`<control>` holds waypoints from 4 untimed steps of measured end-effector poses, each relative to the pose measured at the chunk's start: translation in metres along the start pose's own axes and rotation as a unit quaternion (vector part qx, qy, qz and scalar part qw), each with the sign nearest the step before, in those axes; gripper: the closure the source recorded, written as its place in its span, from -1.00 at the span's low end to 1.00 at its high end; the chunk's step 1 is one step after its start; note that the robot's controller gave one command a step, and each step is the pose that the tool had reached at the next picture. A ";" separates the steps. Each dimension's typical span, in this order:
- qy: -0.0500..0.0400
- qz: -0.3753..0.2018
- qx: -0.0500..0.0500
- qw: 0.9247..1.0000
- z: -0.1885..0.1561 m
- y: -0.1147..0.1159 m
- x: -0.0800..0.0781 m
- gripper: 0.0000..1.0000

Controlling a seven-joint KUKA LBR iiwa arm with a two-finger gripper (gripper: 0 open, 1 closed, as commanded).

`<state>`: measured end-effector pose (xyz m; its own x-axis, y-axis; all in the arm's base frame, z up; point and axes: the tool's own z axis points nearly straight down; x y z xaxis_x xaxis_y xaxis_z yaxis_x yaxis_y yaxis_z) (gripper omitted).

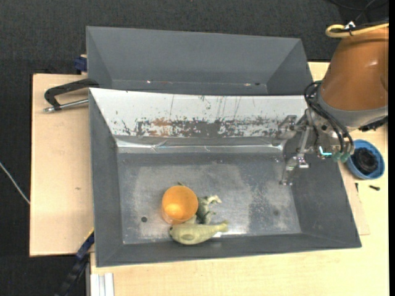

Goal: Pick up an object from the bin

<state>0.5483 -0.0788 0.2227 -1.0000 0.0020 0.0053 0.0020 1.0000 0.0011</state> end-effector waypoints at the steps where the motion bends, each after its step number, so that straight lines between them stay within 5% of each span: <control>1: 0.000 0.050 -0.002 0.999 0.090 0.081 -0.007 -1.00; 2: -0.002 -0.030 -0.001 1.000 0.081 0.123 0.044 -1.00; 3: -0.010 -0.126 0.001 0.992 0.145 0.199 0.040 -1.00; 4: -0.021 -0.127 -0.003 0.992 0.144 0.202 0.037 1.00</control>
Offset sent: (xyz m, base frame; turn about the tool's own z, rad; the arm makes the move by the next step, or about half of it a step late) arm 0.0078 0.0750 -0.0868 0.1070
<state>0.5110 0.1235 0.0794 -0.9676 -0.2499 -0.0368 -0.2502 0.9682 0.0026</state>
